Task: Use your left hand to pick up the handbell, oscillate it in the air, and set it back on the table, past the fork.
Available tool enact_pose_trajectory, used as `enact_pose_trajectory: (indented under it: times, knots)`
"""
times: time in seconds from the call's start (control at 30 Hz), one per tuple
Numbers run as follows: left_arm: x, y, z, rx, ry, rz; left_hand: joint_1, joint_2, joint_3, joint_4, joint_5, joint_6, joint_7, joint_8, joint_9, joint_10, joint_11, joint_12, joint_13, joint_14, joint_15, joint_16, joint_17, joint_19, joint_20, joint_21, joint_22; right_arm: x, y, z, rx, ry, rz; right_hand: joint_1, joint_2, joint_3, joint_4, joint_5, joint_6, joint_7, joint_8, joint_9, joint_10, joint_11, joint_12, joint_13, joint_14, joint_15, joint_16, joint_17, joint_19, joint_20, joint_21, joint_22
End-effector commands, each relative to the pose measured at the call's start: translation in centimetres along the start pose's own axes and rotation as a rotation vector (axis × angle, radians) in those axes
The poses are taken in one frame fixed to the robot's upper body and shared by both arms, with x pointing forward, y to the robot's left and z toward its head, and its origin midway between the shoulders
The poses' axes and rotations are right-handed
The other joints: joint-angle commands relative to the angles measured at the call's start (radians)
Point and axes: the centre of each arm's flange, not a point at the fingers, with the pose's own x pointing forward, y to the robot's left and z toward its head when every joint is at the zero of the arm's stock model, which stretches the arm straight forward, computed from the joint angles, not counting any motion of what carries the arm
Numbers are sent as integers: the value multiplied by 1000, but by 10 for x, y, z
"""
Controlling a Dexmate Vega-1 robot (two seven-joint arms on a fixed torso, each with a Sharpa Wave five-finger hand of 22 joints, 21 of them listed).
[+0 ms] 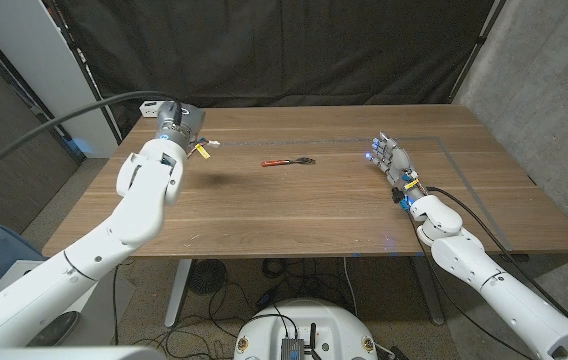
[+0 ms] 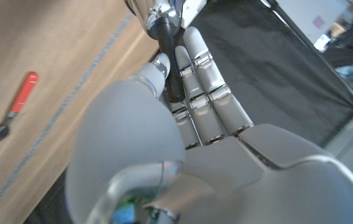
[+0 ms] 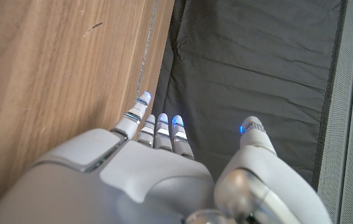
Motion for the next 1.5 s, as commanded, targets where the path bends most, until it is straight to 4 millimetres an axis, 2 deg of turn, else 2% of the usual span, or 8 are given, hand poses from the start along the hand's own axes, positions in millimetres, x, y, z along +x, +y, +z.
enact_pose_trajectory:
  times: [0.03,0.43,0.67,1.07,1.3,1.5]
  knots:
    - [-19,46,-27,296,220,202,0,7,-1,1,4,-2,-5,2,1,19,-21,-3,16,100,-119,4,4,-3,-7,1,1,2,2,-2,1,6,3,12,3,-5,-1,1,1,9,3,4,-1,10,-1,5,6,2,-1,3,8,1,-1,5]
    - [-10,36,-29,166,76,2,-1,8,-1,0,4,-8,1,0,-2,19,-14,-10,23,99,-115,5,6,-5,-8,4,1,2,5,-2,-5,6,2,12,3,-6,-1,0,1,9,3,4,-1,9,-1,5,5,2,-1,3,7,0,-1,5]
    - [-4,19,-22,64,-49,-87,1,10,2,-2,5,-8,6,1,-3,17,-11,-13,28,99,-110,5,6,-6,-6,6,1,1,6,-1,-7,10,-2,12,4,-7,-1,1,1,9,3,4,-1,8,-1,5,5,3,-1,3,7,2,-1,5]
    - [11,-7,11,-326,-495,-215,4,13,5,-4,6,-13,11,3,0,18,-5,-19,36,101,-105,7,7,-6,0,10,1,-1,4,4,-17,8,-8,12,4,-7,-1,1,1,9,3,4,-1,9,-1,5,5,3,-1,3,8,2,-1,5]
    - [20,-16,23,-465,-601,-255,5,13,7,-5,6,-18,14,3,3,18,-1,-22,39,100,-101,6,6,-7,4,13,1,-1,2,5,-13,11,-15,12,3,-8,-1,0,0,8,3,4,-1,8,-1,5,5,1,-1,3,7,1,-1,5]
    - [21,-26,29,-752,-635,-148,5,14,9,-6,7,-28,19,3,9,18,2,-28,40,97,-98,4,5,-12,7,14,2,0,1,4,-17,8,-10,12,4,-8,-1,0,0,9,3,4,-1,9,-1,5,5,3,-1,3,7,2,-1,5]
